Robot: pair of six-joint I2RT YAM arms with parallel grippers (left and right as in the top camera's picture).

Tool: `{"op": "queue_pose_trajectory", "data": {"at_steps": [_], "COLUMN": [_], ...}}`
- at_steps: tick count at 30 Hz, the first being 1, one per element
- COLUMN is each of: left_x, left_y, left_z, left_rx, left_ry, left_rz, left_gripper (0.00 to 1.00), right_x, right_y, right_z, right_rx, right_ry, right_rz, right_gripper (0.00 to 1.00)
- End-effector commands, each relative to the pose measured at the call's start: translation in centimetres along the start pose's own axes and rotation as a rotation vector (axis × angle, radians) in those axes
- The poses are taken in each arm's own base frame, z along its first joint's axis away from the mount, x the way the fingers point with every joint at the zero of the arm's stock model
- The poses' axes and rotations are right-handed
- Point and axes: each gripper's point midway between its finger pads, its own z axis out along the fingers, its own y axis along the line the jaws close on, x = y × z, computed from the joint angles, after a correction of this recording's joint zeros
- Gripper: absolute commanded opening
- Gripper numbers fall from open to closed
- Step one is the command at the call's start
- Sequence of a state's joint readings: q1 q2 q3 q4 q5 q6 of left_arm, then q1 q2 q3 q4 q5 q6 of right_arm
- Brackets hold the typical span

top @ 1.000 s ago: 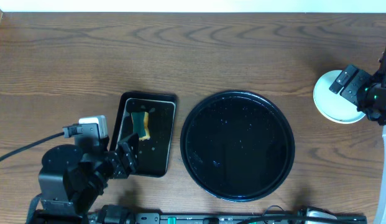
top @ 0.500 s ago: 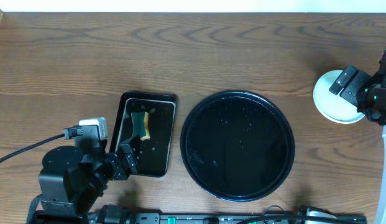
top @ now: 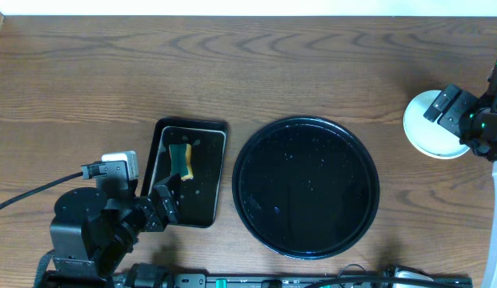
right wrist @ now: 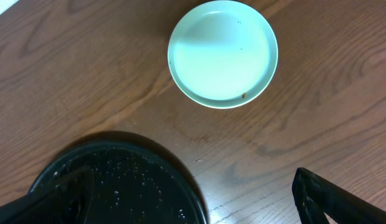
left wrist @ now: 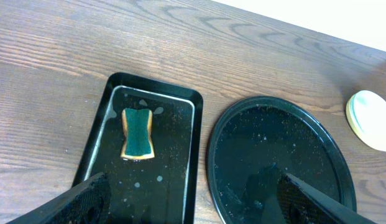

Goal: Clean dirty plates on tray and stack at the side

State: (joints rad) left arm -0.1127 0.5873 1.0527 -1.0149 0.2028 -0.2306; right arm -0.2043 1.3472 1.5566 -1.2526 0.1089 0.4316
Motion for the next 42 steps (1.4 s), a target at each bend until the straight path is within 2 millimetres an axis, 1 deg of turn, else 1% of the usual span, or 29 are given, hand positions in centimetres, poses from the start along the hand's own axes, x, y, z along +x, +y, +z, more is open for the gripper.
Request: {"op": "queue_pose_trajectory", "data": {"at_steps": [1, 18, 20, 21, 23, 28, 31, 34, 37, 40, 42], "left_x": [0.2, 0.2, 0.0, -1.1, -2.4, -6.0, -8.3, -10.6, -12.7, -13.7, -13.5], "left_y": [0.2, 0.2, 0.6, 1.2, 1.2, 1.0, 0.2, -0.7, -1.8, -2.4, -2.5], "left_z": [0.1, 0.1, 0.1, 0.0, -0.1, -0.7, -1.5, -3.2, -5.9, -8.6, -9.8], "left_rx": [-0.012, -0.012, -0.031, -0.073, -0.089, -0.143, -0.162, -0.184, -0.203, -0.212, -0.216], "left_ry": [0.005, 0.004, -0.005, -0.054, -0.103, -0.243, -0.341, -0.461, -0.618, -0.74, -0.793], "left_rz": [0.013, 0.013, 0.024, 0.062, 0.142, 0.409, 0.573, 0.682, 0.725, 0.724, 0.722], "left_gripper": [0.85, 0.86, 0.86, 0.86, 0.86, 0.86, 0.86, 0.86, 0.86, 0.86, 0.86], "right_x": [-0.1, -0.1, -0.1, -0.1, -0.1, -0.1, -0.1, -0.1, -0.1, -0.1, -0.1], "right_y": [0.1, 0.1, 0.1, 0.1, 0.1, 0.1, 0.1, 0.1, 0.1, 0.1, 0.1], "right_z": [-0.4, -0.4, -0.4, -0.4, -0.4, -0.4, -0.4, -0.4, -0.4, -0.4, -0.4], "right_rx": [0.001, 0.001, 0.001, 0.001, 0.001, 0.001, 0.001, 0.001, 0.001, 0.001, 0.001], "right_ry": [-0.016, -0.016, -0.016, -0.016, -0.016, -0.016, -0.016, -0.016, -0.016, -0.016, -0.016], "right_rz": [-0.022, -0.022, -0.022, -0.022, -0.022, -0.022, -0.022, -0.022, -0.022, -0.022, -0.022], "right_gripper": [0.99, 0.99, 0.99, 0.99, 0.99, 0.99, 0.99, 0.99, 0.99, 0.99, 0.99]}}
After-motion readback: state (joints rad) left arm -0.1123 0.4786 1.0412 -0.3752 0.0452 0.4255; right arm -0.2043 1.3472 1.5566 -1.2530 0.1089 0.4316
